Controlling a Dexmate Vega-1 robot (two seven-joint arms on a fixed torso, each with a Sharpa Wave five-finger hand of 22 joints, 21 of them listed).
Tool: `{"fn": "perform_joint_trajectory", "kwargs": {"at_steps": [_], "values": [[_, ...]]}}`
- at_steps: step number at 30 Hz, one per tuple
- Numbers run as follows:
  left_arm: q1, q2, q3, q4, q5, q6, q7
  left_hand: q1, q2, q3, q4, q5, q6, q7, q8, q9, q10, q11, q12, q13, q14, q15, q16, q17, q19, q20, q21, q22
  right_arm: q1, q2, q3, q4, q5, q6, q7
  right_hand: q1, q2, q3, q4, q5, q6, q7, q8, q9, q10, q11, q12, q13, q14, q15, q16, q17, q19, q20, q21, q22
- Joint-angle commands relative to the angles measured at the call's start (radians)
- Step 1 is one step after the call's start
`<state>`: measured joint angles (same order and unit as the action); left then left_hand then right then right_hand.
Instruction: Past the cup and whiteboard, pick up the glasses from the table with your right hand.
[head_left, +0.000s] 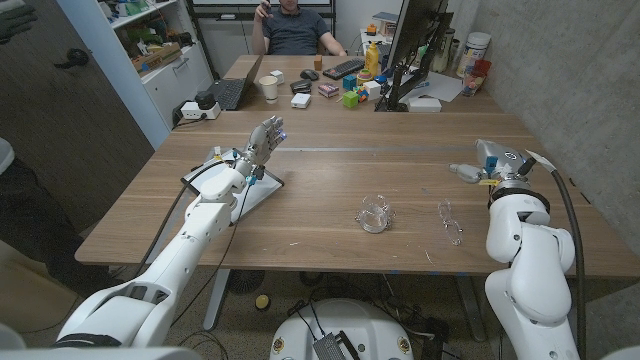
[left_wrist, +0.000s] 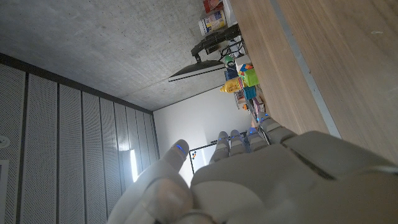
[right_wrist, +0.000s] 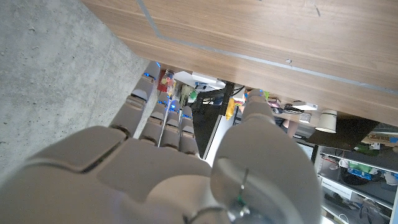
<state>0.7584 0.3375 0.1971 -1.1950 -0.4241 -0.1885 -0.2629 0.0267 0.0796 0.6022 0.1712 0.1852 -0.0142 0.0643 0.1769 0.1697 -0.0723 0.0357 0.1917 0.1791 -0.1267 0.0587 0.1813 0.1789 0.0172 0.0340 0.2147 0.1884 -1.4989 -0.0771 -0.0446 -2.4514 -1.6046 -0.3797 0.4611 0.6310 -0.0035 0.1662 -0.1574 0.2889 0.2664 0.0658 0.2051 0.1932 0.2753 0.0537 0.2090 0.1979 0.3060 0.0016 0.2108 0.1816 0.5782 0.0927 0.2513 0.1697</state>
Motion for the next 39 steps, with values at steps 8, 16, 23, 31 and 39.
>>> {"fn": "perform_joint_trajectory", "kwargs": {"at_steps": [8, 16, 23, 31, 39], "values": [[-0.018, -0.004, -0.001, 0.024, 0.003, -0.004, -0.01, -0.014, 0.048, -0.006, 0.004, 0.008, 0.0, -0.003, 0.005, 0.004, -0.003, 0.003, 0.008, 0.004, -0.007, 0.005, 0.005, 0.005, -0.002, 0.01, 0.003, 0.002, 0.04, -0.03, -0.039, 0.058, -0.087, -0.033, 0.096, 0.044, -0.003, 0.01, -0.011, 0.013, -0.001, -0.011, 0.005, 0.005, 0.002, -0.011, -0.005, 0.004, 0.011, -0.002, -0.002, 0.002, 0.007, -0.01, -0.005, 0.004], [-0.028, -0.007, 0.002, 0.037, 0.007, -0.004, -0.015, -0.015, 0.048, -0.008, 0.004, 0.009, -0.001, -0.001, 0.004, 0.004, -0.003, 0.003, 0.008, 0.004, -0.007, 0.004, 0.005, 0.005, -0.002, 0.01, 0.003, 0.002, 0.067, -0.045, -0.045, 0.096, -0.088, -0.032, 0.155, 0.077, -0.003, 0.015, -0.014, 0.02, 0.011, -0.015, 0.009, 0.006, -0.002, -0.016, -0.007, 0.005, 0.021, -0.002, -0.002, 0.002, 0.03, -0.019, -0.003, 0.004], [-0.029, -0.009, 0.002, 0.039, 0.01, -0.002, -0.013, -0.015, 0.049, -0.01, 0.005, 0.009, -0.002, 0.0, 0.004, 0.005, -0.004, 0.003, 0.007, 0.004, -0.007, 0.004, 0.005, 0.005, -0.002, 0.009, 0.003, 0.002, 0.083, -0.06, -0.047, 0.118, -0.078, -0.035, 0.19, 0.09, -0.003, 0.017, -0.014, 0.023, 0.013, -0.015, 0.01, 0.007, -0.001, -0.016, -0.008, 0.006, 0.022, -0.001, -0.002, 0.002, 0.03, -0.019, -0.006, 0.005], [-0.028, -0.008, 0.003, 0.034, 0.012, 0.001, -0.013, -0.015, 0.05, -0.011, 0.005, 0.01, -0.002, 0.001, 0.004, 0.004, -0.004, 0.003, 0.007, 0.004, -0.007, 0.004, 0.005, 0.005, -0.002, 0.009, 0.003, 0.002, 0.092, -0.068, -0.05, 0.129, -0.082, -0.05, 0.227, 0.102, -0.003, 0.018, -0.012, 0.026, 0.02, -0.019, 0.012, 0.007, -0.002, -0.019, -0.008, 0.006, 0.023, -0.001, -0.003, 0.002, 0.025, -0.021, -0.011, 0.005], [-0.022, -0.006, 0.006, 0.022, 0.012, 0.007, -0.013, -0.015, 0.05, -0.012, 0.004, 0.01, -0.002, 0.003, 0.004, 0.004, -0.004, 0.002, 0.007, 0.004, -0.007, 0.004, 0.005, 0.005, -0.002, 0.008, 0.003, 0.002, 0.099, -0.075, -0.056, 0.14, -0.082, -0.055, 0.267, 0.105, -0.003, 0.016, -0.008, 0.027, 0.022, -0.02, 0.013, 0.008, 0.0, -0.018, -0.008, 0.007, 0.021, -0.002, -0.004, 0.003, 0.021, -0.023, -0.015, 0.005]]}}
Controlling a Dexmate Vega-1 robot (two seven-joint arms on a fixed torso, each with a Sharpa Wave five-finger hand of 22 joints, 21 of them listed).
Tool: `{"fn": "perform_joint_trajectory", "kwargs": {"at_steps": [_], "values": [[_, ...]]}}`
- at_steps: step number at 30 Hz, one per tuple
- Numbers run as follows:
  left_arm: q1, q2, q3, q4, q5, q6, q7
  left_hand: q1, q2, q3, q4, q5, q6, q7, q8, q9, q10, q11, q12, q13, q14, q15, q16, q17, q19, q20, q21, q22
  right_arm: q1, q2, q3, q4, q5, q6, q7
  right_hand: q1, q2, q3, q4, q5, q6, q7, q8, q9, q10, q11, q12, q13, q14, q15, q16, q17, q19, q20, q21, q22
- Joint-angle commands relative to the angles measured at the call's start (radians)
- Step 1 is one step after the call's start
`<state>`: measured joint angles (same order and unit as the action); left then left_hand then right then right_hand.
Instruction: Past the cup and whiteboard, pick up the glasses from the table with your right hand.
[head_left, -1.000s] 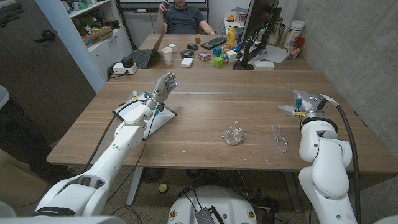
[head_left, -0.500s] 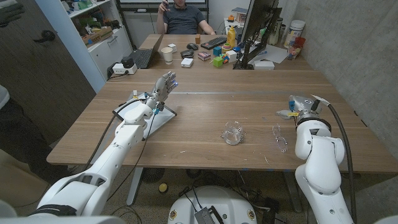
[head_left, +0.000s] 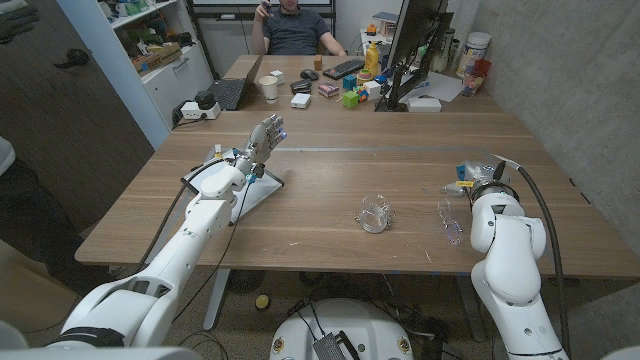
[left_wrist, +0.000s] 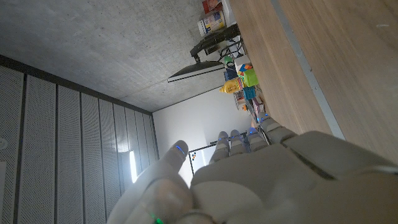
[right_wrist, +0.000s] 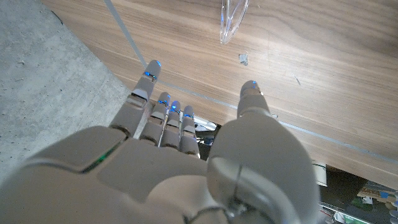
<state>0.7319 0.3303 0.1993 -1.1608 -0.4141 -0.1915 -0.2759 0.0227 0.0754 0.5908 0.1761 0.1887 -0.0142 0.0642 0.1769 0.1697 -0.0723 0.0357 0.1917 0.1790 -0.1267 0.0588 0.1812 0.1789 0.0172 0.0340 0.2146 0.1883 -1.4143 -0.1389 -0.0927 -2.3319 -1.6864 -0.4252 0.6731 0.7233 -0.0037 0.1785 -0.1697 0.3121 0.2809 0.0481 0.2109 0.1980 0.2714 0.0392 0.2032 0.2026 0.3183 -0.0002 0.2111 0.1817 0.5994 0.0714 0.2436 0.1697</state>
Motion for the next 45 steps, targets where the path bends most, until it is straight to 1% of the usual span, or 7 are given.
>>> {"fn": "perform_joint_trajectory", "kwargs": {"at_steps": [1, 14, 17, 21, 32, 41, 45], "values": [[0.006, 0.002, 0.004, -0.015, 0.002, 0.01, 0.001, -0.011, 0.055, -0.001, -0.001, 0.007, -0.002, 0.002, 0.004, 0.005, -0.004, 0.001, 0.007, 0.004, -0.007, 0.003, 0.005, 0.005, -0.002, 0.008, 0.003, 0.002, 0.014, -0.016, -0.009, 0.021, 0.001, -0.009, 0.058, 0.013, -0.002, 0.003, 0.005, 0.004, 0.007, -0.002, 0.007, 0.003, 0.004, -0.004, -0.002, 0.002, 0.008, 0.0, -0.004, 0.003, -0.001, -0.001, -0.008, 0.005], [0.025, 0.013, 0.004, -0.048, 0.003, 0.021, 0.015, -0.009, 0.054, -0.004, -0.002, 0.008, -0.003, 0.002, 0.004, 0.004, -0.006, 0.0, 0.007, 0.004, -0.007, 0.002, 0.005, 0.004, -0.002, 0.008, 0.003, 0.002, 0.034, -0.026, -0.015, 0.03, -0.008, -0.01, 0.158, 0.018, -0.003, -0.001, 0.012, 0.006, 0.004, -0.003, 0.005, 0.004, 0.002, -0.002, -0.004, 0.003, -0.004, 0.007, -0.009, 0.005, -0.016, -0.001, -0.019, 0.005], [0.027, 0.015, 0.004, -0.051, 0.002, 0.02, 0.015, -0.009, 0.054, -0.004, -0.003, 0.008, -0.003, 0.002, 0.004, 0.004, -0.007, 0.0, 0.006, 0.004, -0.007, 0.002, 0.005, 0.004, -0.002, 0.008, 0.003, 0.002, 0.037, -0.032, -0.003, 0.025, 0.027, 0.002, 0.183, 0.019, -0.003, -0.002, 0.013, 0.006, 0.004, -0.003, 0.005, 0.004, 0.003, 0.0, -0.003, 0.003, -0.005, 0.008, -0.009, 0.005, -0.019, 0.0, -0.021, 0.005], [0.03, 0.016, 0.003, -0.056, -0.001, 0.02, 0.015, -0.009, 0.053, -0.005, -0.004, 0.008, -0.003, 0.002, 0.004, 0.004, -0.006, 0.0, 0.007, 0.004, -0.008, 0.002, 0.004, 0.004, -0.002, 0.008, 0.003, 0.002, 0.044, -0.036, -0.004, 0.028, 0.029, 0.002, 0.207, 0.019, -0.005, -0.005, 0.015, 0.007, 0.001, -0.014, 0.003, 0.004, 0.004, -0.003, -0.003, 0.004, -0.008, 0.009, -0.01, 0.006, -0.024, 0.002, -0.024, 0.005], [0.041, 0.031, 0.002, -0.076, -0.001, 0.032, 0.021, -0.008, 0.052, -0.007, -0.005, 0.009, -0.003, 0.002, 0.004, 0.004, -0.007, 0.002, 0.006, 0.004, -0.008, 0.002, 0.004, 0.004, -0.002, 0.008, 0.003, 0.002, 0.071, -0.044, -0.013, 0.045, 0.027, 0.0, 0.273, 0.029, -0.002, -0.006, 0.016, 0.01, 0.002, -0.017, 0.003, 0.004, 0.002, -0.004, -0.004, 0.004, -0.017, 0.012, -0.013, 0.006, -0.034, 0.003, -0.031, 0.005], [0.032, 0.024, -0.001, -0.052, -0.009, 0.018, 0.011, -0.007, 0.051, -0.008, -0.005, 0.009, -0.002, 0.002, 0.004, 0.004, -0.006, 0.002, 0.007, 0.004, -0.007, 0.002, 0.004, 0.004, -0.002, 0.008, 0.003, 0.002, 0.101, -0.045, -0.03, 0.067, -0.007, -0.011, 0.323, 0.042, -0.001, -0.009, 0.018, 0.013, 0.017, -0.015, 0.007, 0.005, 0.025, -0.004, 0.004, 0.005, 0.004, -0.003, -0.004, 0.006, -0.014, -0.002, -0.027, 0.006], [0.023, 0.02, -0.002, -0.036, -0.008, 0.009, 0.008, -0.007, 0.051, -0.009, -0.005, 0.01, -0.001, 0.002, 0.005, 0.004, -0.006, 0.003, 0.007, 0.004, -0.008, 0.002, 0.004, 0.004, -0.002, 0.009, 0.003, 0.002, 0.116, -0.041, -0.044, 0.081, -0.046, -0.021, 0.349, 0.047, -0.004, -0.013, 0.019, 0.014, 0.004, -0.021, 0.001, 0.005, 0.016, -0.009, 0.0, 0.006, -0.007, -0.019, -0.009, 0.006, -0.008, -0.001, -0.027, 0.006]]}}
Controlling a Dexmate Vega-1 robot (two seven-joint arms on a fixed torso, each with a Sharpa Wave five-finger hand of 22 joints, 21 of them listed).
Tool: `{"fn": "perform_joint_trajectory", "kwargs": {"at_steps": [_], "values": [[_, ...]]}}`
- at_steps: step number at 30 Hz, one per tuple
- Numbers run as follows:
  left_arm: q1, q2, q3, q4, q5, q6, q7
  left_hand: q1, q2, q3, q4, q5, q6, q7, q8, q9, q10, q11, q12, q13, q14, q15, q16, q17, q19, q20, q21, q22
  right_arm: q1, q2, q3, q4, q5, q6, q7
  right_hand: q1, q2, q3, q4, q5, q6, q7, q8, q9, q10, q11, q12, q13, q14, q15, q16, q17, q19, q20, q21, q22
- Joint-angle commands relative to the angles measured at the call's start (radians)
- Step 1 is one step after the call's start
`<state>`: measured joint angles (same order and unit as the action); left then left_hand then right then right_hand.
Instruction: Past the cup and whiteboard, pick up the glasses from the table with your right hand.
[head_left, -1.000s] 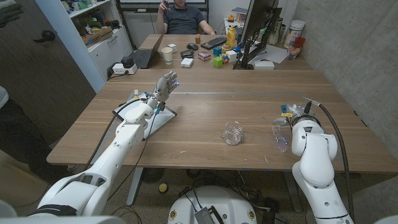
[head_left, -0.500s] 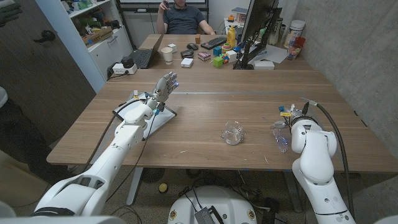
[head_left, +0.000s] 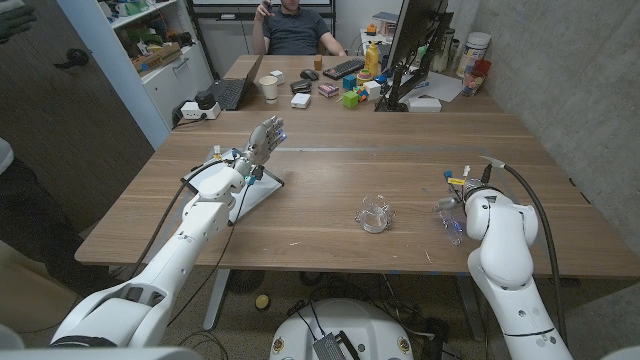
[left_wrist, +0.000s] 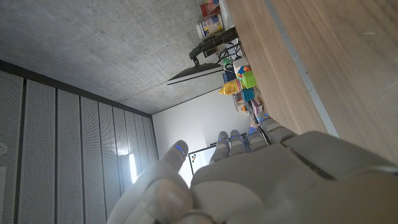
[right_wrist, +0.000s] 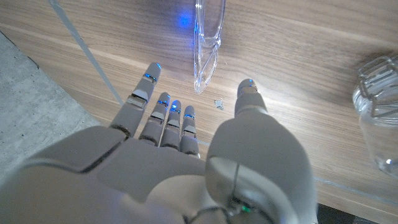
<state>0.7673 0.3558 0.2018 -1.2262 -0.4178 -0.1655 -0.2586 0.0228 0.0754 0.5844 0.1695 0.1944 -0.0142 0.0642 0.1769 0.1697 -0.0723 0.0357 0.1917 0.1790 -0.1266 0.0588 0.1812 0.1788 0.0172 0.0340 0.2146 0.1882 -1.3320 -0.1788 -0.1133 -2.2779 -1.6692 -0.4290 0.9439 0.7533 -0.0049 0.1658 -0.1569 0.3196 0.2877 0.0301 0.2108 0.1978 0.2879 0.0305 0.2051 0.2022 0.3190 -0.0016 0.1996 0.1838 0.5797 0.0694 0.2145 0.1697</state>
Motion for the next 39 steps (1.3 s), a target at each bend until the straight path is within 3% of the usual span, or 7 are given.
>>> {"fn": "perform_joint_trajectory", "kwargs": {"at_steps": [1, 10, 23, 29, 31, 36, 39], "values": [[-0.012, -0.006, -0.005, 0.029, -0.004, -0.018, -0.01, -0.007, 0.051, -0.003, 0.001, 0.004, -0.001, 0.003, 0.005, 0.004, -0.006, 0.002, 0.007, 0.004, -0.008, 0.002, 0.004, 0.004, -0.002, 0.009, 0.003, 0.002, 0.034, -0.001, -0.023, 0.027, -0.064, -0.018, 0.078, 0.018, -0.005, -0.002, 0.007, 0.007, -0.005, -0.003, 0.0, 0.005, -0.003, -0.001, -0.003, 0.006, -0.012, -0.014, 0.001, 0.004, 0.011, 0.001, 0.001, 0.006], [-0.009, -0.005, -0.013, 0.031, -0.005, -0.016, -0.001, -0.007, 0.052, -0.005, 0.002, 0.005, -0.001, 0.002, 0.005, 0.004, -0.007, 0.001, 0.007, 0.004, -0.008, 0.003, 0.004, 0.004, -0.002, 0.01, 0.003, 0.002, 0.073, 0.018, -0.038, 0.069, -0.124, -0.038, 0.132, 0.03, -0.006, -0.008, 0.008, 0.009, -0.012, -0.017, -0.003, 0.005, -0.01, -0.013, -0.005, 0.008, -0.012, -0.016, 0.002, 0.005, 0.029, 0.003, 0.005, 0.007], [0.002, 0.001, -0.02, 0.017, -0.006, -0.011, 0.007, -0.007, 0.054, -0.007, 0.003, 0.006, -0.001, 0.002, 0.005, 0.004, -0.006, 0.002, 0.007, 0.004, -0.008, 0.003, 0.004, 0.004, -0.002, 0.012, 0.003, 0.002, 0.104, 0.021, -0.047, 0.114, -0.135, -0.041, 0.162, 0.051, 0.001, -0.028, 0.021, 0.011, -0.037, -0.043, -0.012, 0.005, 0.024, -0.022, 0.013, 0.021, 0.072, -0.067, 0.043, 0.023, 0.066, 0.002, 0.014, 0.015], [0.0, 0.001, -0.022, 0.021, -0.01, -0.015, -0.002, -0.008, 0.055, -0.008, 0.003, 0.006, -0.001, 0.002, 0.005, 0.004, -0.006, 0.003, 0.007, 0.004, -0.008, 0.003, 0.004, 0.004, -0.002, 0.012, 0.003, 0.002, 0.117, 0.019, -0.051, 0.124, -0.143, -0.038, 0.208, 0.074, -0.016, -0.044, 0.014, 0.011, -0.047, -0.051, -0.014, 0.006, 0.012, -0.028, 0.014, 0.031, 0.029, -0.105, 0.024, 0.021, 0.065, 0.002, 0.009, 0.014], [0.001, 0.002, -0.022, 0.018, -0.01, -0.016, -0.002, -0.008, 0.055, -0.008, 0.003, 0.006, 0.0, 0.002, 0.005, 0.004, -0.006, 0.003, 0.007, 0.004, -0.008, 0.003, 0.004, 0.004, -0.002, 0.012, 0.003, 0.002, 0.119, 0.02, -0.052, 0.125, -0.142, -0.039, 0.213, 0.08, -0.013, -0.046, 0.015, 0.012, -0.048, -0.052, -0.013, 0.006, 0.01, -0.031, 0.014, 0.033, 0.025, -0.081, 0.022, 0.021, 0.057, 0.006, 0.005, 0.014], [0.005, 0.006, -0.023, 0.009, -0.009, -0.011, 0.0, -0.008, 0.055, -0.009, 0.003, 0.006, -0.001, 0.001, 0.005, 0.004, -0.006, 0.002, 0.007, 0.004, -0.007, 0.003, 0.005, 0.004, -0.002, 0.012, 0.003, 0.002, 0.129, 0.022, -0.063, 0.139, -0.185, -0.048, 0.244, 0.094, 0.0, -0.05, 0.021, 0.015, -0.051, -0.073, -0.011, 0.007, 0.01, -0.049, 0.018, 0.04, 0.085, -0.092, 0.05, 0.028, 0.049, -0.004, 0.0, 0.014], [0.009, 0.009, -0.023, 0.002, -0.009, -0.006, 0.002, -0.008, 0.056, -0.009, 0.003, 0.007, -0.001, 0.001, 0.005, 0.004, -0.006, 0.003, 0.007, 0.004, -0.007, 0.002, 0.005, 0.004, -0.003, 0.013, 0.003, 0.002, 0.131, 0.024, -0.065, 0.145, -0.204, -0.053, 0.25, 0.103, 0.005, -0.059, 0.025, 0.022, -0.052, -0.079, -0.01, 0.007, 0.033, -0.067, 0.034, 0.051, 0.148, -0.13, 0.082, 0.048, 0.061, -0.019, 0.006, 0.017]]}}
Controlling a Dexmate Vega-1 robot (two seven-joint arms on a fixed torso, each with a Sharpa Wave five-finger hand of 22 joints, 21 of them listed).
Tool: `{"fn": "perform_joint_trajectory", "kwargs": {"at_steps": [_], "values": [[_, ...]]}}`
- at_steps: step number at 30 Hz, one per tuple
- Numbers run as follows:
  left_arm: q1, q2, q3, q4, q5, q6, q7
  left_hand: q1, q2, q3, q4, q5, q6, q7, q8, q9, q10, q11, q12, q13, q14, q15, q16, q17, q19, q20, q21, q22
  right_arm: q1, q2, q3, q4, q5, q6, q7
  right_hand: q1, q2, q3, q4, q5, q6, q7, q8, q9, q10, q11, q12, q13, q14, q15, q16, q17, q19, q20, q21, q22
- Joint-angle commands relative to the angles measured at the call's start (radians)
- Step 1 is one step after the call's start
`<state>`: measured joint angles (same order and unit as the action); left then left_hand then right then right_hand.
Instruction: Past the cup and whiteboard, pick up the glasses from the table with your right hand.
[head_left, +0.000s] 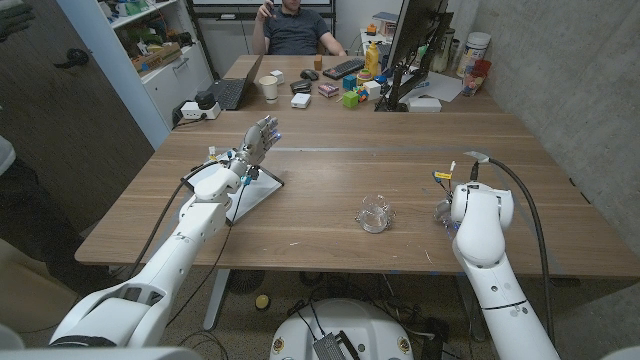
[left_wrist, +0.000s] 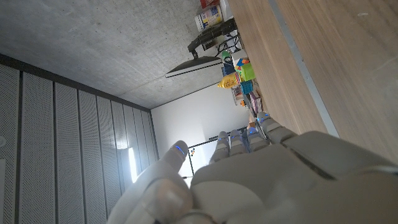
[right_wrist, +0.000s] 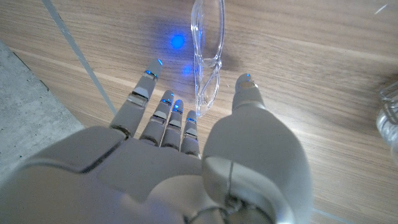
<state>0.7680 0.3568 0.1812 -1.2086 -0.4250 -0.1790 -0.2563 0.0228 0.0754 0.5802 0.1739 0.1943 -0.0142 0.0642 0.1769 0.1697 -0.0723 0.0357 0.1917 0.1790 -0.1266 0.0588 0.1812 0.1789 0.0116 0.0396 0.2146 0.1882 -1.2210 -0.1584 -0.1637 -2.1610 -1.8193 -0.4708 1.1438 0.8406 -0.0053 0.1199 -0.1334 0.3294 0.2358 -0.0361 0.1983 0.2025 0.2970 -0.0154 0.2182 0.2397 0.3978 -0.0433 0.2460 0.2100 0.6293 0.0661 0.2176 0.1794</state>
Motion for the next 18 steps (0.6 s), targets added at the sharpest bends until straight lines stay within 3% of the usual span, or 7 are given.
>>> {"fn": "perform_joint_trajectory", "kwargs": {"at_steps": [1, 11, 15, 17, 18], "values": [[0.009, 0.008, -0.003, -0.018, -0.002, 0.009, 0.001, -0.008, 0.056, -0.005, -0.001, 0.007, -0.001, 0.0, 0.005, 0.004, -0.006, 0.002, 0.007, 0.004, -0.007, 0.003, 0.005, 0.004, 0.003, 0.008, 0.003, 0.002, 0.02, 0.004, -0.015, 0.029, -0.058, -0.012, 0.048, 0.021, 0.009, -0.014, 0.002, 0.015, 0.003, -0.013, 0.003, 0.003, 0.035, -0.021, 0.029, 0.017, 0.089, -0.095, 0.046, 0.028, 0.014, -0.018, 0.004, 0.008], [0.017, 0.014, -0.005, -0.034, -0.002, 0.01, 0.01, -0.008, 0.056, -0.007, -0.001, 0.007, -0.001, 0.001, 0.005, 0.004, -0.005, 0.002, 0.007, 0.004, -0.007, 0.002, 0.005, 0.004, 0.003, 0.008, 0.003, 0.002, 0.027, 0.008, -0.025, 0.048, -0.09, -0.015, 0.042, 0.099, 0.039, -0.045, -0.003, 0.033, 0.055, 0.008, 0.016, 0.018, 0.099, -0.022, 0.133, 0.085, 0.266, -0.134, 0.198, 0.175, 0.073, -0.035, 0.032, 0.021], [0.019, 0.015, -0.007, -0.035, -0.003, 0.01, 0.014, -0.008, 0.057, -0.007, 0.0, 0.007, -0.001, 0.001, 0.004, 0.004, -0.005, 0.003, 0.008, 0.004, -0.007, 0.003, 0.005, 0.004, 0.004, 0.008, 0.003, 0.002, 0.027, 0.011, -0.028, 0.054, -0.099, -0.023, 0.019, 0.169, 0.051, -0.076, -0.007, 0.032, 0.125, 0.016, 0.045, 0.052, 0.102, -0.023, 0.223, 0.168, 0.32, -0.148, 0.347, 0.354, 0.116, -0.054, 0.065, 0.049], [0.019, 0.015, -0.007, -0.034, -0.003, 0.009, 0.014, -0.008, 0.057, -0.007, 0.0, 0.007, -0.001, 0.001, 0.004, 0.004, -0.005, 0.003, 0.007, 0.004, -0.007, 0.003, 0.005, 0.004, 0.004, 0.008, 0.003, 0.002, 0.027, 0.012, -0.028, 0.056, -0.102, -0.026, 0.01, 0.231, 0.056, -0.114, 0.0, 0.026, 0.175, 0.015, 0.066, 0.098, 0.107, -0.022, 0.336, 0.27, 0.326, -0.15, 0.526, 0.582, 0.155, -0.068, 0.115, 0.084], [0.019, 0.015, -0.007, -0.033, -0.004, 0.009, 0.013, -0.008, 0.057, -0.008, 0.0, 0.007, -0.001, 0.001, 0.005, 0.004, -0.005, 0.003, 0.007, 0.004, -0.007, 0.003, 0.005, 0.004, 0.004, 0.008, 0.003, 0.002, 0.026, 0.014, -0.027, 0.056, -0.098, -0.028, 0.005, 0.25, 0.06, -0.118, -0.002, 0.026, 0.198, 0.016, 0.077, 0.108, 0.118, -0.031, 0.364, 0.291, 0.323, -0.154, 0.557, 0.619, 0.182, -0.084, 0.135, 0.094]]}}
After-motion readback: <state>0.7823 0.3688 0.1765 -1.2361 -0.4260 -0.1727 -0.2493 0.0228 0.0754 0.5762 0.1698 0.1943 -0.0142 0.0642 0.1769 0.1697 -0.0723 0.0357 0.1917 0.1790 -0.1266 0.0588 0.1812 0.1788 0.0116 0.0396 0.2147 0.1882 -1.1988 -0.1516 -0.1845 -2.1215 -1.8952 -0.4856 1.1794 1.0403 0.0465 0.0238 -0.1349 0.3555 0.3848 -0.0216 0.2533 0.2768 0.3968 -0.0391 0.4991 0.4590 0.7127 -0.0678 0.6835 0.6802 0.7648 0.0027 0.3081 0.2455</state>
